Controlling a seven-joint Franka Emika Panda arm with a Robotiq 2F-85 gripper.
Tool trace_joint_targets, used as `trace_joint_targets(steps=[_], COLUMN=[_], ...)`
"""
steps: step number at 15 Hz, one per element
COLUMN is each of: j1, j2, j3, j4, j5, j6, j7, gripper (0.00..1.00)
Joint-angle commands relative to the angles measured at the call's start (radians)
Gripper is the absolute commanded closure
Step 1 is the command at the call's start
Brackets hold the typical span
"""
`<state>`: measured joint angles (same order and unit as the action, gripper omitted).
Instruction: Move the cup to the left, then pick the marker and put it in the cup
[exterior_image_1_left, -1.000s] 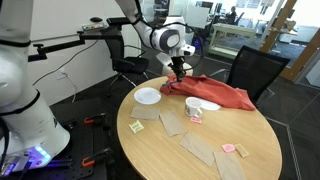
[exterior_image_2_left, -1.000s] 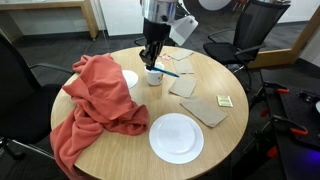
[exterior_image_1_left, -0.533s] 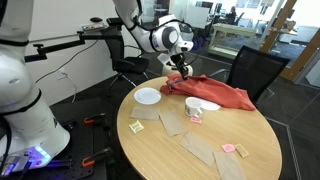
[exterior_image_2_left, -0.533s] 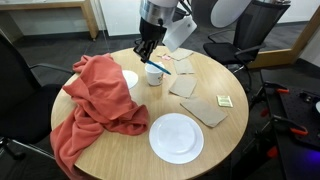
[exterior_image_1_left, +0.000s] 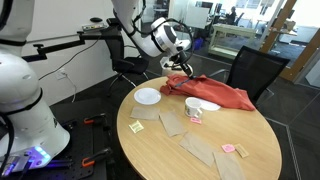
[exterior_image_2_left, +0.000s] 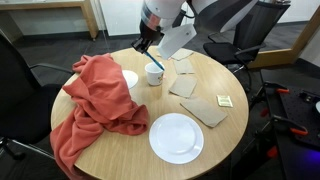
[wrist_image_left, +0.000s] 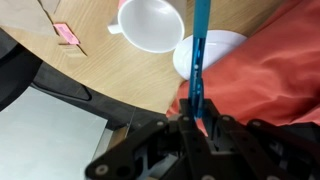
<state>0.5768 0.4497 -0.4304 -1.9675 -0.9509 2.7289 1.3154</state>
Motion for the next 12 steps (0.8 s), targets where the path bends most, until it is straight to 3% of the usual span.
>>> trace_joint_targets(steps=[1, 10, 11, 12], j1=[0.098, 0.191, 0.053, 0.026], j2=[0.046, 0.138, 0.093, 0.091], j3=[-0.102, -0.206, -0.038, 0.0], j4=[0.049, 0.109, 0.12, 0.123], j5=[-0.176, -0.454, -0.562, -0.603], j6=[-0.035, -0.151, -0.247, -0.293], j7=[0.252, 0.697, 0.753, 0.788], gripper=[0.96, 0.96, 0.96, 0.96])
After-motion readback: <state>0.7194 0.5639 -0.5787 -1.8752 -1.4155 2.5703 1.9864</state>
